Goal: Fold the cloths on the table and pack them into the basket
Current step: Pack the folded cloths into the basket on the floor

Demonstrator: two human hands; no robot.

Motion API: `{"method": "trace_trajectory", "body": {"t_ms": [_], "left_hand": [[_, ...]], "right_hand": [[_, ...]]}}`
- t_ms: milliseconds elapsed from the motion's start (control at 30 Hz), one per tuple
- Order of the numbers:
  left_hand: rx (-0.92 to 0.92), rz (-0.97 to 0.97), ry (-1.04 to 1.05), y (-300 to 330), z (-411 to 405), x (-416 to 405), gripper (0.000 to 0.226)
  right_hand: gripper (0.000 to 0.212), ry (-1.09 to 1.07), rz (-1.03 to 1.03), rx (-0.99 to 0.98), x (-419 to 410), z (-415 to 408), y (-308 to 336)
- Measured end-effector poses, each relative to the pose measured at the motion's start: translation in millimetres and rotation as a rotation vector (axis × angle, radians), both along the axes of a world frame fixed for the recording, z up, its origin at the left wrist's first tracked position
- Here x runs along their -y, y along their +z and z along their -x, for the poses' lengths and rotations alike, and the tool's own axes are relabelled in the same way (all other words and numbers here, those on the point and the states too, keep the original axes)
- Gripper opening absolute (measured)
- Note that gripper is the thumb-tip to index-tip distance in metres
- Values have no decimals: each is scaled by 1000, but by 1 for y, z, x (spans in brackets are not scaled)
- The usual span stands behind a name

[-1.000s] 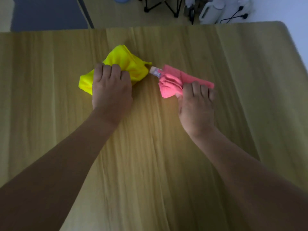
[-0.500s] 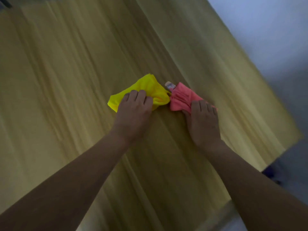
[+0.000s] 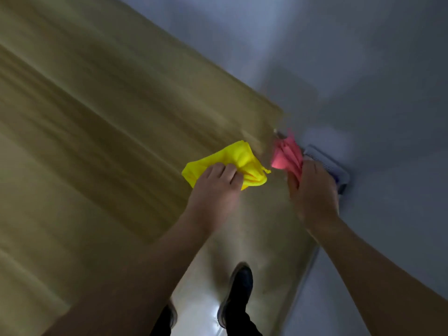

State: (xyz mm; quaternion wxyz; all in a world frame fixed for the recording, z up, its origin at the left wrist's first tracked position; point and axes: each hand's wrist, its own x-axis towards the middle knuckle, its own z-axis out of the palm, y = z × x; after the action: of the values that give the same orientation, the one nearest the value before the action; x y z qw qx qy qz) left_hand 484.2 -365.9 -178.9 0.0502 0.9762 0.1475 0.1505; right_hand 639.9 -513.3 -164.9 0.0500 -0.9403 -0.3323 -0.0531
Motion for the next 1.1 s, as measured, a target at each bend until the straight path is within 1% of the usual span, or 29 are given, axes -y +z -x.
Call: {"method": "trace_trajectory", "body": {"t_ms": [67, 100, 167, 200, 267, 300, 400, 500, 633, 733, 800, 900, 967, 1100], "left_hand": [[-26, -35, -64, -3, -32, 23, 16], [-61, -66, -63, -6, -41, 28, 18], [-163, -112, -25, -9, -60, 38, 31], [-208, -147, 7, -8, -70, 41, 33], [-262, -233, 32, -6, -78, 39, 16], [-273, -271, 18, -4, -83, 35, 13], [-321, -350, -55, 4, -98, 26, 12], [-382, -351, -84, 14, -122, 32, 20], [-377, -225, -107, 25, -176, 61, 22], [-377, -93, -110, 26, -221, 77, 30], [-358, 42, -102, 22, -254, 84, 32], [-293, 305, -65, 7, -305, 91, 31], [-264, 434, -40, -10, -337, 93, 28], [-256, 652, 27, -59, -399, 89, 21]], "right_hand": [[30, -95, 14, -48, 37, -23, 2], [31, -124, 11, -75, 48, -31, 1], [29, -168, -29, -120, 72, -45, 1], [29, -194, -46, -139, 82, -51, 2], [31, -209, -34, -149, 95, -60, -2], [33, -212, -20, -151, 101, -66, -5], [39, -231, 25, -181, 119, -88, -13], [38, -236, 14, -212, 131, -104, -10], [26, -284, -93, -272, 151, -129, -5], [29, -344, -59, -308, 160, -156, -11], [32, -355, -39, -320, 162, -174, -17], [30, -426, -41, -345, 158, -209, -31], [31, -482, -31, -365, 153, -234, -43], [33, -621, -89, -445, 145, -283, -77]]}}
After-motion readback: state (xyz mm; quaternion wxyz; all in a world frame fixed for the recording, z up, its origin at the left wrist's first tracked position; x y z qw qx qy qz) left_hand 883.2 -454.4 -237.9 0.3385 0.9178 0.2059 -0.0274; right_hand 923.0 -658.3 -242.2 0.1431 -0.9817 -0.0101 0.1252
